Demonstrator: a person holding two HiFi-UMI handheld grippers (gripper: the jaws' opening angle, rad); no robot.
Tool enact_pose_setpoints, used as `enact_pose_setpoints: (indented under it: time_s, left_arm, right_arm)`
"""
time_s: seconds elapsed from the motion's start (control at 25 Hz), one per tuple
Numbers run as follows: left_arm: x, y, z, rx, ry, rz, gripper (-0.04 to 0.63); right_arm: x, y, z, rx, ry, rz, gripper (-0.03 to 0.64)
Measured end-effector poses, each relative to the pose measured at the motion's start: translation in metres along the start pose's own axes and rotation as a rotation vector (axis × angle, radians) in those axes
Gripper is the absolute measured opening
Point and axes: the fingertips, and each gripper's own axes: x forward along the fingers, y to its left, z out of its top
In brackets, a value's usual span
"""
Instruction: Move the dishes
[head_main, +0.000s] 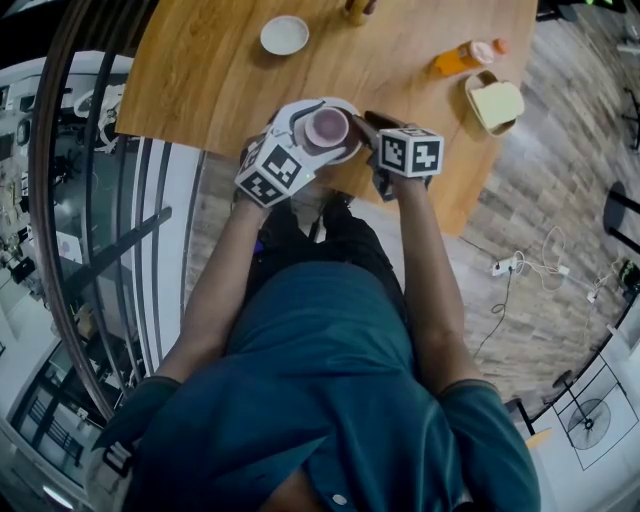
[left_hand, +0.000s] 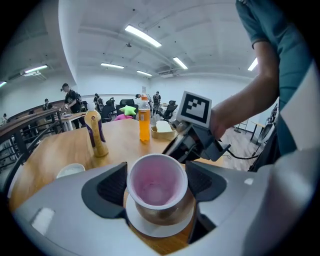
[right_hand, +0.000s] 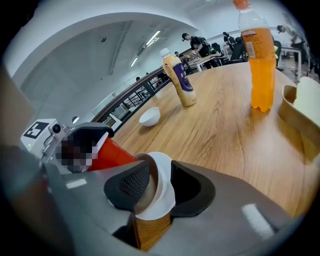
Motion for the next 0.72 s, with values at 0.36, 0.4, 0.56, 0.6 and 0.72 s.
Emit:
enact_pose_setpoints:
  time_s: [0.36, 0.4, 0.56, 0.6, 0.72]
  left_arm:
    - [-0.035, 0.026, 0.024, -0.005, -0.049, 0.071, 0.359]
    - [-0.039, 0.029, 0.024, -0.008, -0.051, 0.080, 0.359]
    - [-0.050, 0.041, 0.021, -0.014, -0.048, 0.109, 0.359]
    - [-0.053, 0.044, 0.019, -0.016, -0.045, 0.114, 0.359]
    - [-0.060, 0.052, 0.011, -0.024, -0.034, 0.132, 0.359]
  right_arm:
    - [0.014, -0.006, -0.020, 0.026, 0.081, -0.044, 0.112]
    - [0.015, -0.007, -0.022, 0.031, 0.089, -0.050, 0.110]
    - [0.015, -0.009, -0.026, 0.063, 0.105, -0.075, 0.030]
    - [0.014, -0.010, -0.026, 0.072, 0.106, -0.080, 0.028]
    - [0.011, -0.010, -0.025, 0.098, 0.103, -0.081, 0.026]
